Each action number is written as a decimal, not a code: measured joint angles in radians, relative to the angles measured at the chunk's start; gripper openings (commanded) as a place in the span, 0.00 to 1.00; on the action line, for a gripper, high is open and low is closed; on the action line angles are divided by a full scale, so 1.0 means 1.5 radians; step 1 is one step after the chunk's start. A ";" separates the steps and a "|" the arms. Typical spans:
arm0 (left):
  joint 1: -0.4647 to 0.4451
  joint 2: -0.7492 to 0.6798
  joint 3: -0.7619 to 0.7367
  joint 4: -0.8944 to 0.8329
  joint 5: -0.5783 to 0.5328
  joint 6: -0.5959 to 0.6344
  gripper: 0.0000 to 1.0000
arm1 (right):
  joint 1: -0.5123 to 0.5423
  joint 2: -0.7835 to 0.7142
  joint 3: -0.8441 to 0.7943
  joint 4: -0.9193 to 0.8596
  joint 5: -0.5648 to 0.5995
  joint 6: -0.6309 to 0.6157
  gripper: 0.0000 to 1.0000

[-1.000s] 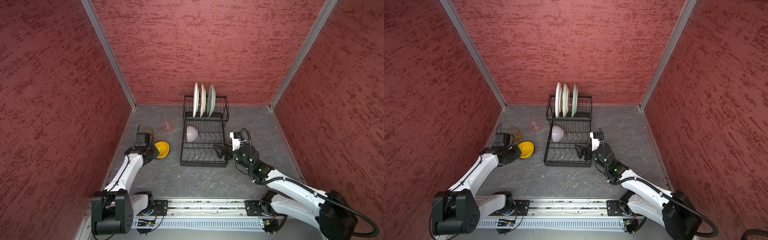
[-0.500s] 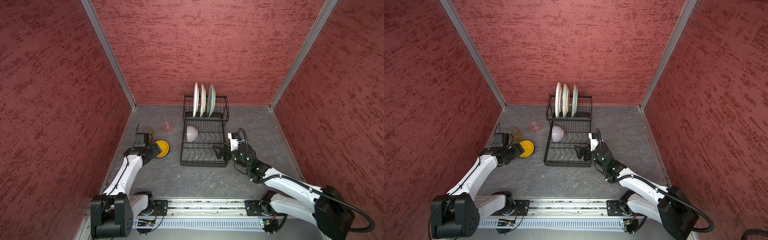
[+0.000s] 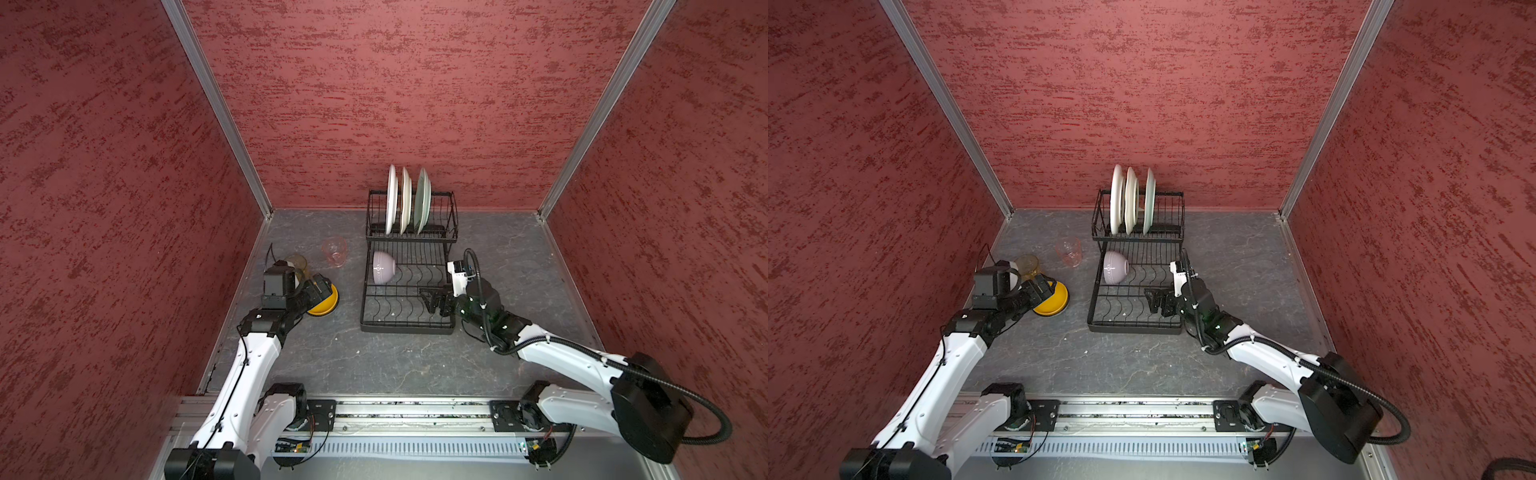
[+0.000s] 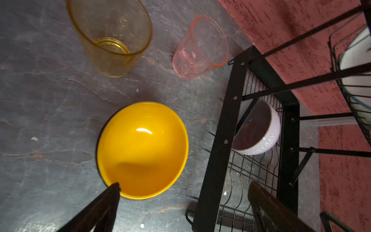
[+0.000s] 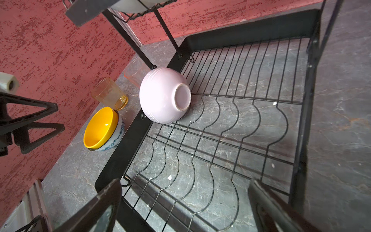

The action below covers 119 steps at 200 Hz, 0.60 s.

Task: Unload the mixed dishes from the dish rack
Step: 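Lower the yellow bowl into the floral bowl with the left gripper, then reach the right gripper to the lilac bowl in the rack and grasp it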

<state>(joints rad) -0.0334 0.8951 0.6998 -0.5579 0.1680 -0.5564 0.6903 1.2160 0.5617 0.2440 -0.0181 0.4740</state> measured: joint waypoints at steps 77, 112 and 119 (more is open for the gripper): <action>-0.063 0.043 -0.019 0.099 0.022 -0.004 1.00 | 0.018 0.179 0.092 0.070 -0.008 0.016 0.98; -0.076 0.070 -0.032 0.132 0.040 -0.008 0.99 | 0.026 0.255 0.136 0.099 -0.008 0.012 0.98; -0.080 0.072 -0.033 0.138 0.043 -0.008 0.99 | 0.027 0.268 0.143 0.104 -0.008 0.012 0.98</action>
<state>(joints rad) -0.1528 1.0031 0.6510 -0.3508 0.2321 -0.5686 0.7307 1.6173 0.7765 0.4000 -0.0296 0.4915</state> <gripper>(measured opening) 0.995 0.981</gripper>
